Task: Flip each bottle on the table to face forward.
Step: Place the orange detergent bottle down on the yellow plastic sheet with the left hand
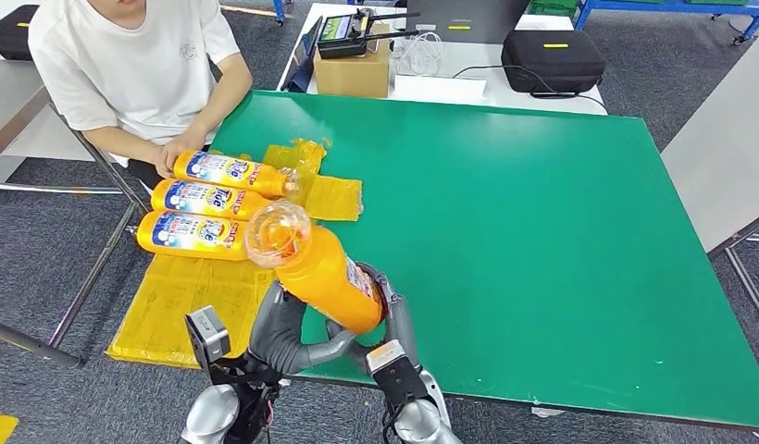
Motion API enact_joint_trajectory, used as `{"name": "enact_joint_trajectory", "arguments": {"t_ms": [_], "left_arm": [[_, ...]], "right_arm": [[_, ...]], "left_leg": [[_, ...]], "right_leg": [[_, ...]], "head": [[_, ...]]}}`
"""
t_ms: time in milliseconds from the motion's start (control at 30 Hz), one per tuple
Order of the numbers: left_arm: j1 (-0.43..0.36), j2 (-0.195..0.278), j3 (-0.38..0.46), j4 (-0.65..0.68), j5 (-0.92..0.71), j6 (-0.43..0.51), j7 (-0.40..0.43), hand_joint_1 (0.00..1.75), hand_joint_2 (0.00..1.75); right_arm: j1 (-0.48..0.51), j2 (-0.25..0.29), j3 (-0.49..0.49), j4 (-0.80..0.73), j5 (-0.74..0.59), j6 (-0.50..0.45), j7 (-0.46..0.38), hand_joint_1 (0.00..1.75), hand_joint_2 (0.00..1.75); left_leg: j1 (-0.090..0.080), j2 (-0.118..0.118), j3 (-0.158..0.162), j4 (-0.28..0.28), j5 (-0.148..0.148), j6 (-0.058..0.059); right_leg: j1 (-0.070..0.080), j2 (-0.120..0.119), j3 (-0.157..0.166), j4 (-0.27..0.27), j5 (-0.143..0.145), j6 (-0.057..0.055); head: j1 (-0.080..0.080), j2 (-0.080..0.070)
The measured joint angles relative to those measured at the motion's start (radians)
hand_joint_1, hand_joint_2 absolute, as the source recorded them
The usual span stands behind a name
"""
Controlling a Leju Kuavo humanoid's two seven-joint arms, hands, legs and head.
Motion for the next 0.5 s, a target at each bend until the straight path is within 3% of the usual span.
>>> {"name": "enact_joint_trajectory", "arguments": {"t_ms": [333,367,467,500], "left_arm": [[0.0,0.008,0.003,-0.008,0.034,-0.009,0.0,0.0,1.75],[-0.001,0.008,0.006,-0.008,0.051,-0.012,0.01,0.27,1.75],[-0.004,0.008,0.018,0.0,0.124,-0.025,0.05,1.58,1.75],[-0.004,0.008,0.022,0.004,0.148,-0.03,0.062,1.75,1.75]], "right_arm": [[-0.031,0.003,0.045,0.087,0.039,0.012,-0.001,1.75,1.75],[-0.033,0.004,0.048,0.094,0.048,0.013,-0.001,1.75,1.75],[-0.04,0.005,0.056,0.117,0.068,0.021,0.0,1.75,1.75],[-0.042,0.005,0.058,0.125,0.073,0.023,0.002,1.53,1.75]], "left_leg": [[0.0,0.0,0.0,0.0,0.0,0.0],[0.0,0.0,0.0,0.0,0.0,0.0],[0.0,0.0,0.0,0.0,0.0,0.0],[0.0,0.0,0.0,0.0,0.0,0.0]], "right_leg": [[0.0,0.0,0.0,0.0,0.0,0.0],[0.0,0.0,0.0,0.0,0.0,0.0],[0.0,0.0,0.0,0.0,0.0,0.0],[0.0,0.0,0.0,0.0,0.0,0.0]], "head": [[0.0,0.0],[0.0,0.0],[0.0,0.0],[0.0,0.0]]}}
